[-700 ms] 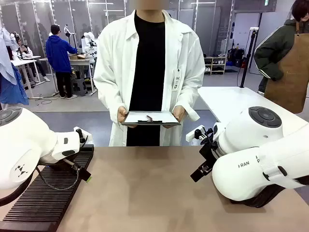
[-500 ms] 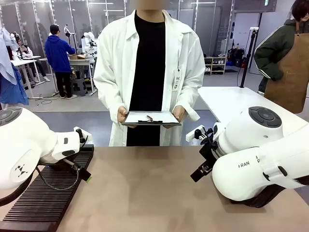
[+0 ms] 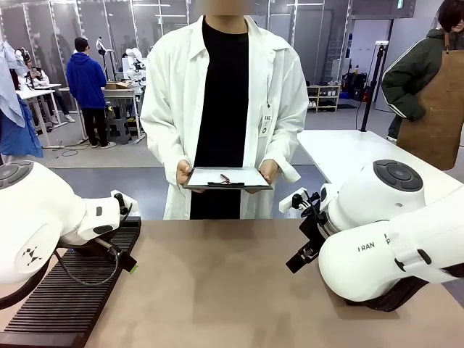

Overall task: Inspect the PCB.
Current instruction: Pick up the Blank PCB and present it to the human.

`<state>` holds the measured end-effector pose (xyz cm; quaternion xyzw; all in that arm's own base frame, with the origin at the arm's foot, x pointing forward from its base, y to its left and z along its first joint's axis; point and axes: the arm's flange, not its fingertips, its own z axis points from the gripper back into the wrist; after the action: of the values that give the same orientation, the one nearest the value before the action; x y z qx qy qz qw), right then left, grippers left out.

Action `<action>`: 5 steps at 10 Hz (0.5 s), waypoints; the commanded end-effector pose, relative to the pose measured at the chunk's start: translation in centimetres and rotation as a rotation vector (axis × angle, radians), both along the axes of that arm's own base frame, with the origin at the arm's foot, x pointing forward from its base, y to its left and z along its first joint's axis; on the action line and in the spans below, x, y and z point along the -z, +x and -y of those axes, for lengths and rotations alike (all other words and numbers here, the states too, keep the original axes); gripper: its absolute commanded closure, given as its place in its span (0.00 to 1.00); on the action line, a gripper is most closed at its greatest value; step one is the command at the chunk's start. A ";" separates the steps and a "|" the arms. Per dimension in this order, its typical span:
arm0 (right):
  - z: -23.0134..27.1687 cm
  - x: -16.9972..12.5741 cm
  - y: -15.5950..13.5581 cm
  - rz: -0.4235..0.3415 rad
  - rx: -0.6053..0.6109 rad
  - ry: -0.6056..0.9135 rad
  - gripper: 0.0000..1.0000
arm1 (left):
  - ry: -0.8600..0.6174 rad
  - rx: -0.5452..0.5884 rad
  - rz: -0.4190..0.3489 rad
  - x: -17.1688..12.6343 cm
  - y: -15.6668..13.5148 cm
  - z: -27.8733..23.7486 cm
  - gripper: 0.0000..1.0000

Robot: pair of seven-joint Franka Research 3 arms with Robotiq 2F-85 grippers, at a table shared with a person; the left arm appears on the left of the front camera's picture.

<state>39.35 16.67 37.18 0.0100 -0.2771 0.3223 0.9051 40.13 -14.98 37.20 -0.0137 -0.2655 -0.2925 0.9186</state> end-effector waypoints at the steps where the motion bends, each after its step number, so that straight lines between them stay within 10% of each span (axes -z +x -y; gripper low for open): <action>1: 0.0 0.0 0.0 -0.001 0.001 0.001 0.00 | 0.000 -0.001 0.000 0.0 0.0 0.0 0.00; 5: 0.9 -3.4 0.4 -0.028 0.000 0.033 0.00 | -0.068 0.010 -0.046 -2.8 0.5 -1.1 0.00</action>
<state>39.64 16.46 38.53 0.0121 -0.2790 0.3174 0.9062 40.21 -15.14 38.17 -0.0328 -0.2663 -0.2823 0.9210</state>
